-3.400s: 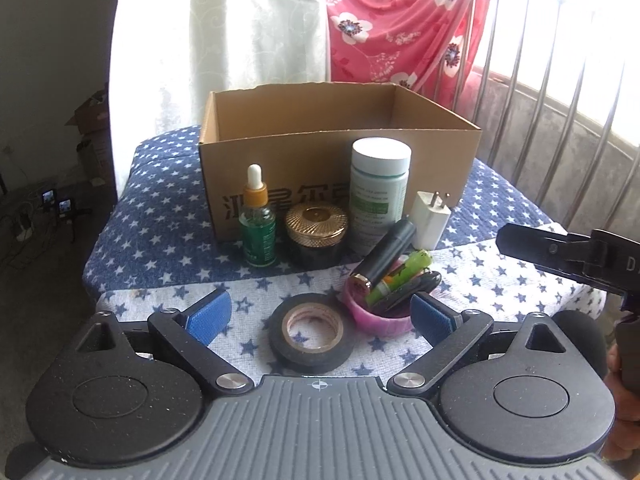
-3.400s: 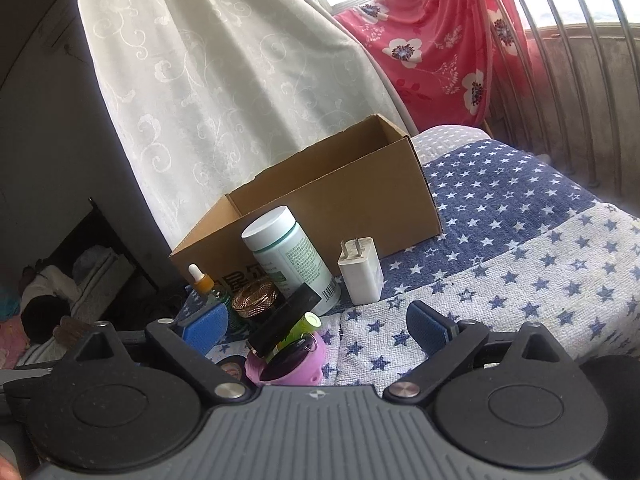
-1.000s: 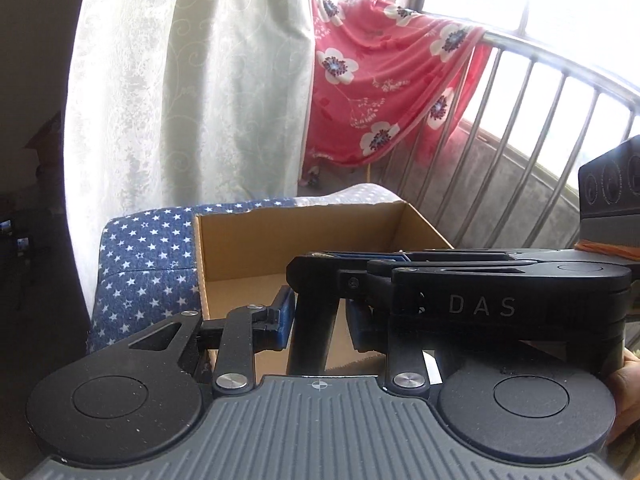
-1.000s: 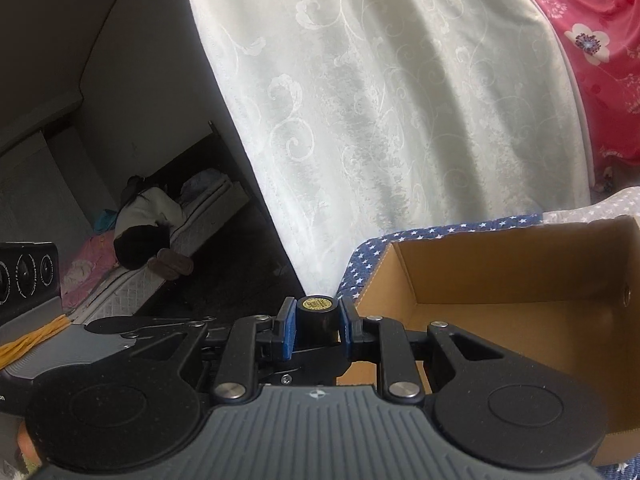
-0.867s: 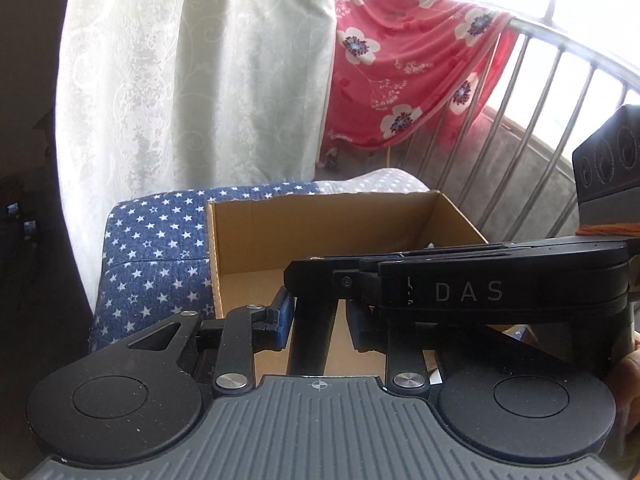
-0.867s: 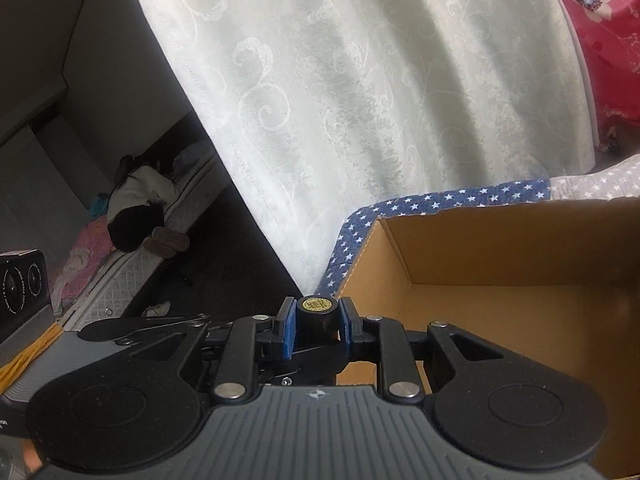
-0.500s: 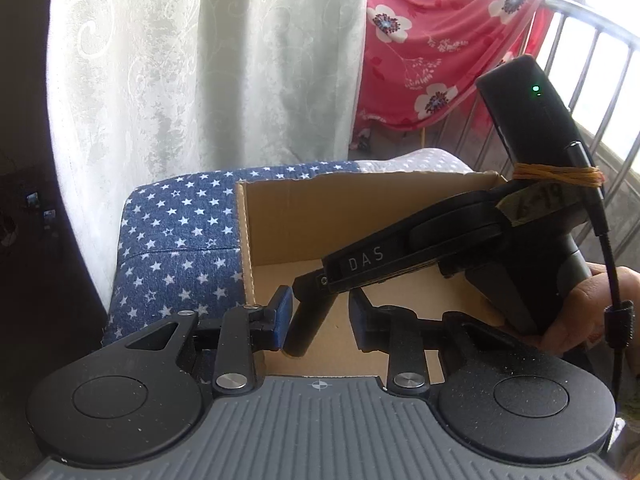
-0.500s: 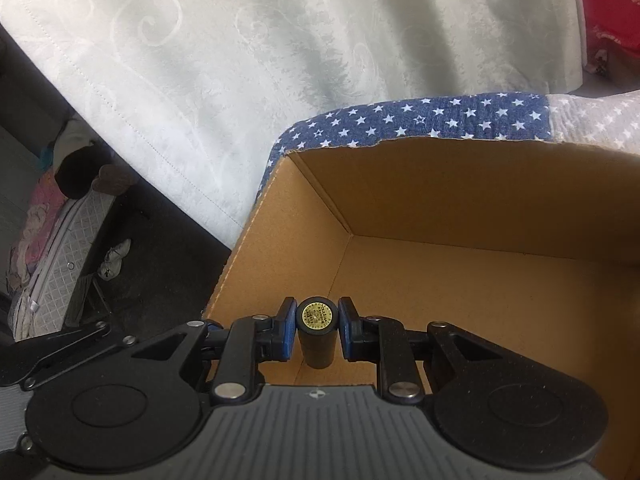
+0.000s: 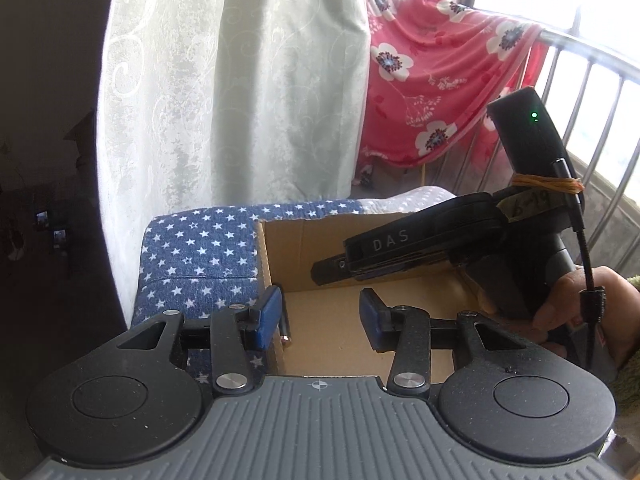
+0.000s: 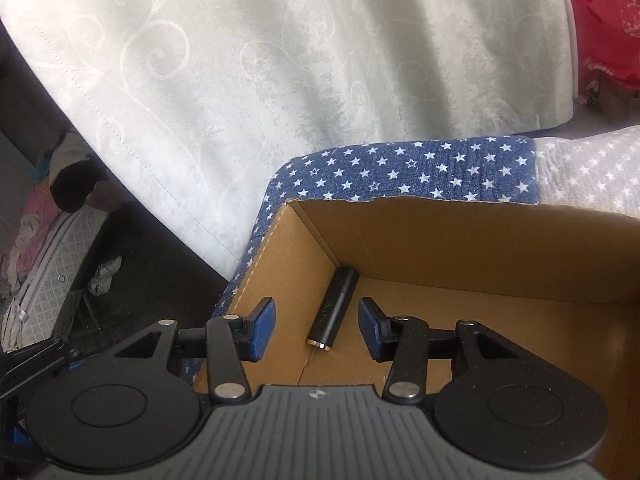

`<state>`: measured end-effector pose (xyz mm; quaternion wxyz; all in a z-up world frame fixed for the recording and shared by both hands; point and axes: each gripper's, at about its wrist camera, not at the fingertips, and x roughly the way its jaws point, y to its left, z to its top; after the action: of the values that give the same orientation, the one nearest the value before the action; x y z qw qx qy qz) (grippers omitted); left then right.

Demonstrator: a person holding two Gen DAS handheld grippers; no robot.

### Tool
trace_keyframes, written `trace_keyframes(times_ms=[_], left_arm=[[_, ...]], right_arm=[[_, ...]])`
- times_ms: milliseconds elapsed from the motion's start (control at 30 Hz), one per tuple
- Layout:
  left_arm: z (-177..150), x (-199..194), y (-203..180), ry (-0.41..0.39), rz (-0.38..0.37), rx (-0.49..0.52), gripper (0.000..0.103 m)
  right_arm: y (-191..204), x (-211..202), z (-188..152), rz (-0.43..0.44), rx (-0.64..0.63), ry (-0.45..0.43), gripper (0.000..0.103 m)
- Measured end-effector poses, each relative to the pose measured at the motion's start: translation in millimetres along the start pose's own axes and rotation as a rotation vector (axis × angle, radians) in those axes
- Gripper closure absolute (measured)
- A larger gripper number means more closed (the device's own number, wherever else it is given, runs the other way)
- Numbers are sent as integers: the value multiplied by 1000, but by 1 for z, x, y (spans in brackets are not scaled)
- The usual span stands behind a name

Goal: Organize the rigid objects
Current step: 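Carry the black tube into the cardboard box and open the right gripper, then move the right gripper back to the pink bowl, then grasp the green lip balm in the pink bowl with the right gripper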

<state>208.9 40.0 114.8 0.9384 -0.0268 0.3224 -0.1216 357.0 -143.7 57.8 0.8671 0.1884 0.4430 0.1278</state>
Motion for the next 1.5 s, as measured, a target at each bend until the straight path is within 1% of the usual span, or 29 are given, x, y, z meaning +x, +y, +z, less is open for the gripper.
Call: trace_keyframes(times_ms=[100,233,300,367,433,533,600,700,800,900,1000,1067,1133,1200,1367,1433,1500], left_arm=[[-5,-21,-6,-38,-9,16,55],[-17,-50,-15,-66,-43,41,53],[-25,-61,-19,-69,-73,45,53],[-36,-71,-24,-59,-115,56,53],[-50,-75,-30,-44,-145,77,53],[-74,-75,-41,-4,-170,116,53],[-90,-71,-49,25,-184,144,53],[-116,-58,-62,70,-198,191,53],[-137,-46,-76,111,-206,216,53],[-152,-33,-92,131,-201,262,56],[-158,-21,-102,155,-192,282,61],[-158,-16,-106,161,-186,283,64],[-159,-11,-108,165,-176,287,68],[-159,-9,-108,167,-170,289,72],[-157,-8,-112,163,-143,301,77],[-157,-9,-111,167,-142,300,78],[-156,-10,-112,168,-143,300,80]], right_arm=[[5,-51,-16,25,-3,-81,55],[11,-111,-52,47,-18,-179,53],[12,-141,-77,93,-26,-228,46],[11,-161,-103,107,-23,-279,43],[7,-177,-131,108,-16,-326,43],[-6,-190,-175,109,19,-388,43],[-17,-189,-203,107,72,-405,43],[-33,-173,-235,124,172,-393,43],[-45,-149,-259,146,265,-370,45],[-50,-126,-271,112,313,-359,46],[-50,-114,-277,72,304,-381,46],[-50,-108,-275,74,304,-387,46],[-52,-102,-277,84,306,-380,47],[-53,-94,-275,81,308,-366,50],[-51,-81,-276,72,305,-348,53],[-51,-79,-275,73,303,-343,57],[-52,-77,-276,77,306,-337,67]])
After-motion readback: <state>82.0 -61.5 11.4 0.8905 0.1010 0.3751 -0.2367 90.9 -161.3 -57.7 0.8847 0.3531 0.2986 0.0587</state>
